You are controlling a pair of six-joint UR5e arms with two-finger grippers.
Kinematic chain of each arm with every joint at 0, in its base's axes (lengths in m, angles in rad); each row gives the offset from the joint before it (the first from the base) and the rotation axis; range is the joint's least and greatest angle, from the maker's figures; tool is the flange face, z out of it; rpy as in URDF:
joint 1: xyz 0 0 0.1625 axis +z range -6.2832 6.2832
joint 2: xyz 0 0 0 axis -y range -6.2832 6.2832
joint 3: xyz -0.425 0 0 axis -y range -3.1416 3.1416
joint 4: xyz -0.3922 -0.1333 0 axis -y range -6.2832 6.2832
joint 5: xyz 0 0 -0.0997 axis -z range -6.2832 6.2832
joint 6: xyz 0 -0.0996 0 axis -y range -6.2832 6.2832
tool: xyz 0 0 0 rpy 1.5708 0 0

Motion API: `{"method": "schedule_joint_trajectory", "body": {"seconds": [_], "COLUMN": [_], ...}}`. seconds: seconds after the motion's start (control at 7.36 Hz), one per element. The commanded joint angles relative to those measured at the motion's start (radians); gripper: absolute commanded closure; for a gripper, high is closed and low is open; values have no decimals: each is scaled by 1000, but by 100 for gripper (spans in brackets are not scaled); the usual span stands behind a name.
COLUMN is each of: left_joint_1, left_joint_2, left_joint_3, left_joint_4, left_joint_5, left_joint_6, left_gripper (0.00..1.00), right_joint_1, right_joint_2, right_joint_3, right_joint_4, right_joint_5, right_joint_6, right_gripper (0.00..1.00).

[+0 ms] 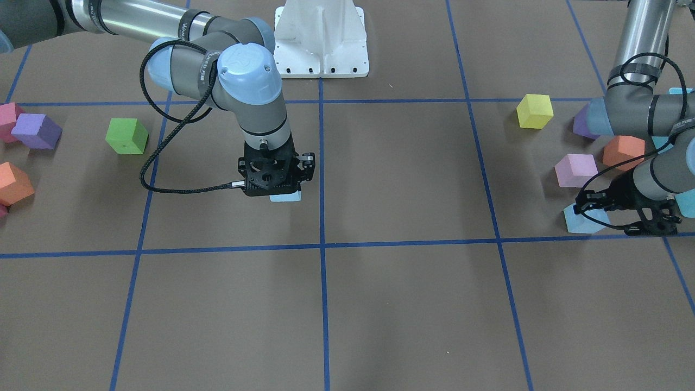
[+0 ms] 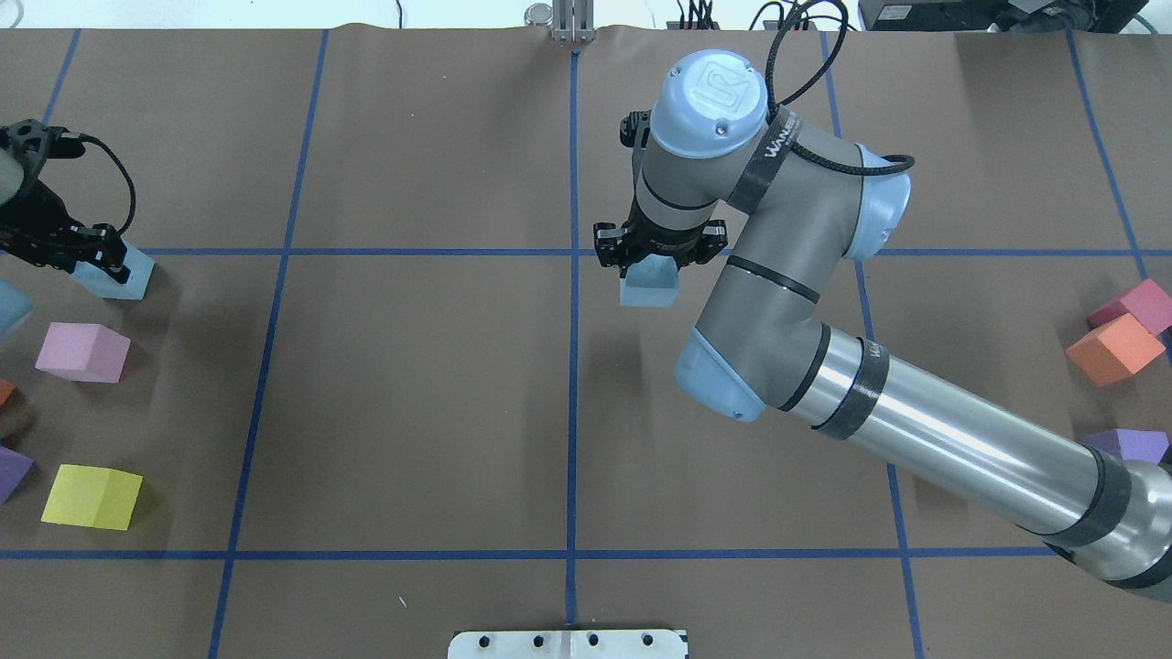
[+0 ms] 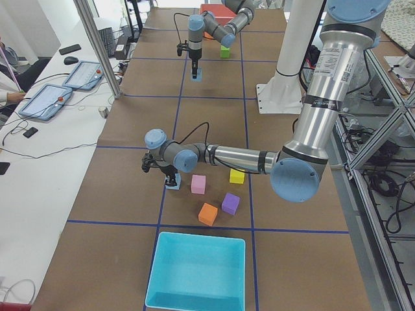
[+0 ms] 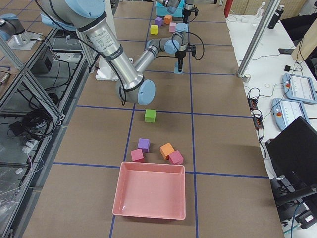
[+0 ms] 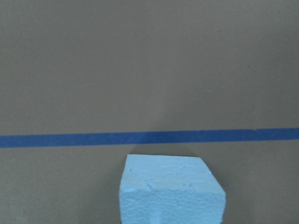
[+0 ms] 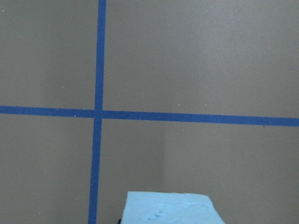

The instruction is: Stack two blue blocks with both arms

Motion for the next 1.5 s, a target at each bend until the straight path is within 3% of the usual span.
{"method": "schedule_joint_trajectory", "body": {"seconds": [0.0,0.27,0.68,1.09,1.22,1.36], "left_joint_1": [3,1,3,48,56,79], "left_joint_2": [-31,-79,-175,-230,-255,-269], "left_joint_3": [0,-22,-166,-218,-221,-221], "left_joint_4": [-2,17,251,264,265,264], "left_joint_5": [0,-5,-3,2,2,3], "left_joint_6": [-59,-123,-174,-312,-352,-392], "left_gripper": [55,55,53,52,51,51], "right_joint_1": [-53,-96,-156,-179,-179,-179], "right_joint_2": [68,66,49,33,30,30], "right_joint_3": [-66,-105,-108,-108,-108,-105], "right_joint_4": [19,87,87,84,82,82], "right_joint_5": [-30,-47,-96,-113,-113,-113], "right_joint_6": [85,122,125,124,124,121], "right_gripper": [47,47,47,46,40,5]}}
